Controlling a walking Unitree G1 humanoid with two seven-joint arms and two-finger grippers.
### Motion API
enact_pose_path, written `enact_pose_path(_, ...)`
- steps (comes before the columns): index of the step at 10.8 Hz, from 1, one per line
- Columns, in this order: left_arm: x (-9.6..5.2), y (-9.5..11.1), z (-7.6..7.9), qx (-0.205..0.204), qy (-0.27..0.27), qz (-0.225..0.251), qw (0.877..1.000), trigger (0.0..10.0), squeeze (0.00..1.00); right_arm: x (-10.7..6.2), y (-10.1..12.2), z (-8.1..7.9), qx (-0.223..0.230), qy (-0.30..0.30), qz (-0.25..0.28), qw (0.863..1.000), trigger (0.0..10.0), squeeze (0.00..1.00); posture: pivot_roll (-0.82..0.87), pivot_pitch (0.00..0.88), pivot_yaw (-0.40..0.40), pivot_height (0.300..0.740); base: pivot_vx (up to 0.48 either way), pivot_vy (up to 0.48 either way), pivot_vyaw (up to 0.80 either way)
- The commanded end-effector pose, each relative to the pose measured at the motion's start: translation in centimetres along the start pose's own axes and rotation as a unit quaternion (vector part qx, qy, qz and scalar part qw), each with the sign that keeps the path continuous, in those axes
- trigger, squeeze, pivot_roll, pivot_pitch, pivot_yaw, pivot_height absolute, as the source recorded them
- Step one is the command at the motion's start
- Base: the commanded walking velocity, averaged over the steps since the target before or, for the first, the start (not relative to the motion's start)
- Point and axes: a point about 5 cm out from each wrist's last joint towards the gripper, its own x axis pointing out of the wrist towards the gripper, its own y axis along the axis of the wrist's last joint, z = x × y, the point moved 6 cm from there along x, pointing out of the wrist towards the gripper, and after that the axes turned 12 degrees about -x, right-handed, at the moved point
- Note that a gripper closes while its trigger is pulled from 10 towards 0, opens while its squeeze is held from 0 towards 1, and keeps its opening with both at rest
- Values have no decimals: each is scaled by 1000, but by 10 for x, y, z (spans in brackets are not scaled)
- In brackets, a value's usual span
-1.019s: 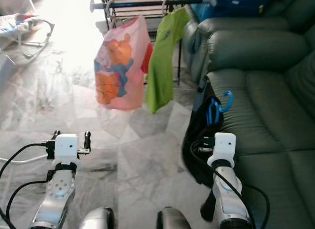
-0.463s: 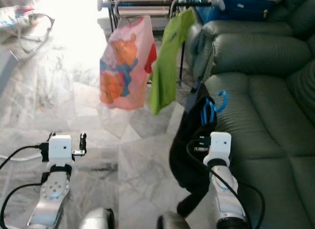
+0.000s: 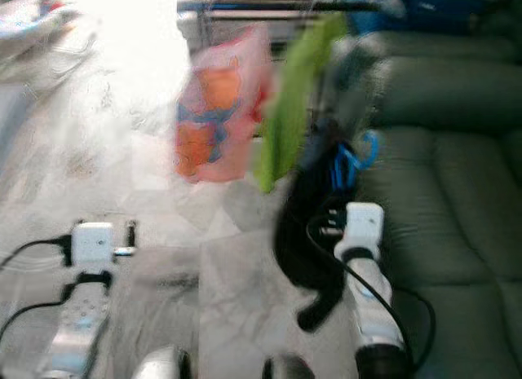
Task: Hang hanger
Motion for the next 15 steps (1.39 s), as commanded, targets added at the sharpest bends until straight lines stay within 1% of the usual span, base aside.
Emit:
enact_pose_path(1, -2, -2, 8, -6, -11, -5, 1000, 10000, 0, -1, 1, 14, -6, -22, 7, 1000, 10000, 0, -35, 159, -38, 740, 345, 0, 0)
enact_pose_path(3, -2, -2, 7, -5, -10, -6, 1000, 10000, 0, 0, 2, 15, -7, -26, 9, 1000, 10000, 0, -36, 161, -36, 740, 352, 0, 0)
enact_pose_path(6, -1, -3, 7, -11, -9, -11, 1000, 10000, 0, 2, 1, 18, -7, -28, 7, 1000, 10000, 0, -36, 163, -34, 740, 387, 281, 0)
enact_pose_path(8, -1, -3, 7, -12, -7, -13, 1000, 10000, 0, 2, 0, 17, -5, -26, 5, 1000, 10000, 0, -35, 165, -33, 740, 371, 302, 0)
enact_pose_path(9, 1, -1, 8, -10, -8, -10, 1000, 10000, 0, 1, 0, 13, 1, -16, 4, 1000, 10000, 0, -35, 166, -32, 740, 371, 304, 0)
enact_pose_path(11, 1, 1, 9, -4, -11, -5, 1000, 10000, 0, 2, 1, 11, 2, -16, 7, 1000, 10000, 0, -36, 165, -31, 740, 384, 285, 0)
enact_pose_path(15, 1, 2, 10, -2, -13, -4, 1000, 10000, 0, 2, 2, 12, 2, -16, 7, 1000, 10000, 0, -36, 165, -31, 740, 431, 0, 0)
